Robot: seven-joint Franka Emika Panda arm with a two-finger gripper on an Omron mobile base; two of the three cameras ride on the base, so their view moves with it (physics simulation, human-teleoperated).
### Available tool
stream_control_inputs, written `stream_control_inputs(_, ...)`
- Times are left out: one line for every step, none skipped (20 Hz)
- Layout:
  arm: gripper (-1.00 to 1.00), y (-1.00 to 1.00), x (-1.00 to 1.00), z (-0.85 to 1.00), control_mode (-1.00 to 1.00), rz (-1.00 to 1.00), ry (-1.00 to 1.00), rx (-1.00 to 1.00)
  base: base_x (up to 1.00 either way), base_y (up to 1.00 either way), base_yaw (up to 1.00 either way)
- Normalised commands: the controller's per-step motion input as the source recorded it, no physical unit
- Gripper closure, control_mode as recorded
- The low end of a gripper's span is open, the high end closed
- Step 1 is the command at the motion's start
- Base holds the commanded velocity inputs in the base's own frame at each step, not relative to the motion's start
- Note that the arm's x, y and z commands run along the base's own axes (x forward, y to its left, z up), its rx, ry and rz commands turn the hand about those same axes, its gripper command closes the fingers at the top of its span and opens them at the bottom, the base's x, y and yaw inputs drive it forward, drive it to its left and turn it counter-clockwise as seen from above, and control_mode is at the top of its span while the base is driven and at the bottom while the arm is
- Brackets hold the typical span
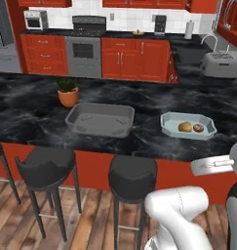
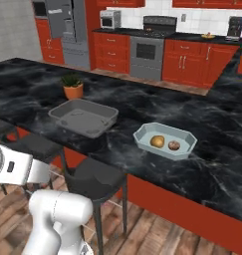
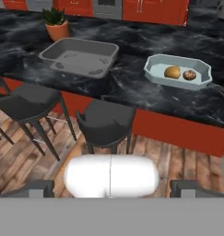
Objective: Place the cold items (potato and mushroom) from the fridge in one tupperware on the dining counter. Place the warm items (hot dog and kebab skewer) in the stove area in another tupperware.
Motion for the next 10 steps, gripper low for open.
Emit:
stream_control_inputs(-1.0,0.0,0.0,0.0,1.0,0.0,0.0,0.0,-0.14,1.0,0.0)
stream_control_inputs(-1.0,0.0,0.0,0.0,1.0,0.0,0.0,0.0,-0.06,1.0,0.0)
stream_control_inputs(-1.0,0.0,0.0,0.0,1.0,0.0,0.0,0.0,0.0,1.0,0.0)
stream_control_inputs(-1.0,0.0,0.0,0.0,1.0,0.0,0.0,0.0,0.0,1.0,0.0)
stream_control_inputs(-1.0,0.0,0.0,0.0,1.0,0.0,0.0,0.0,0.0,1.0,0.0)
stream_control_inputs(-1.0,0.0,0.0,0.0,1.0,0.0,0.0,0.0,0.0,1.0,0.0)
stream_control_inputs(-1.0,0.0,0.0,0.0,1.0,0.0,0.0,0.0,0.0,1.0,0.0)
stream_control_inputs(-1.0,0.0,0.0,0.0,1.0,0.0,0.0,0.0,0.0,1.0,0.0)
stream_control_inputs(-1.0,0.0,0.0,0.0,1.0,0.0,0.0,0.0,0.0,1.0,0.0)
stream_control_inputs(-1.0,0.0,0.0,0.0,1.0,0.0,0.0,0.0,0.0,1.0,0.0)
